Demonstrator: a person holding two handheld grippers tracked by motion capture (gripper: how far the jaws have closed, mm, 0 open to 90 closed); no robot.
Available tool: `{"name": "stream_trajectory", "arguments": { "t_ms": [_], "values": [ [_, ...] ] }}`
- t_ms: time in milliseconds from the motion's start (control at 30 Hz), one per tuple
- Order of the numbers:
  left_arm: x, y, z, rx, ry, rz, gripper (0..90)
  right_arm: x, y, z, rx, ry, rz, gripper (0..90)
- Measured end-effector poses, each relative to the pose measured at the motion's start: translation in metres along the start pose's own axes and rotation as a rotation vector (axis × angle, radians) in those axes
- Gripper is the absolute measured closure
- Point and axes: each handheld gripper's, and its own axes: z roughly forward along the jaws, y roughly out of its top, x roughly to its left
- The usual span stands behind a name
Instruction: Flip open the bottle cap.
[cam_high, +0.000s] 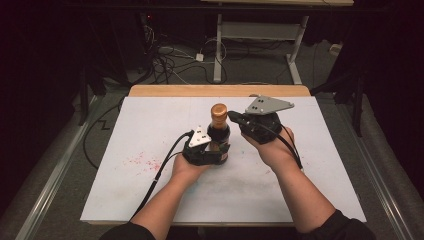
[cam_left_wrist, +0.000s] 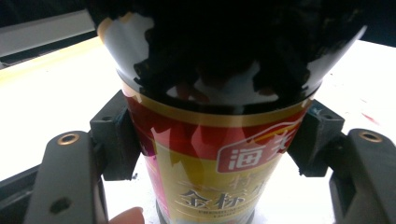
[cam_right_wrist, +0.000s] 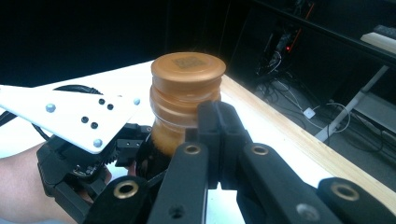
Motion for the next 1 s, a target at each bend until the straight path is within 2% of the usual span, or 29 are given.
{"name": "stream_trajectory", "arguments": {
  "t_ms": [500, 1000],
  "values": [
    [0.0002, -0.0007, -0.0002, -0.004, 0.001, -0.002, 28.7, 0.0019, 0.0017, 0.0016, -0.012, -0.002, -0.004, 90.0],
    [0.0001, -0.0010, -0.0002, -0.006, 0.002, -0.003, 28.8, 0.0017, 0.0020, 0.0021, -0.023, -0.002, 0.014, 90.0]
  ]
}}
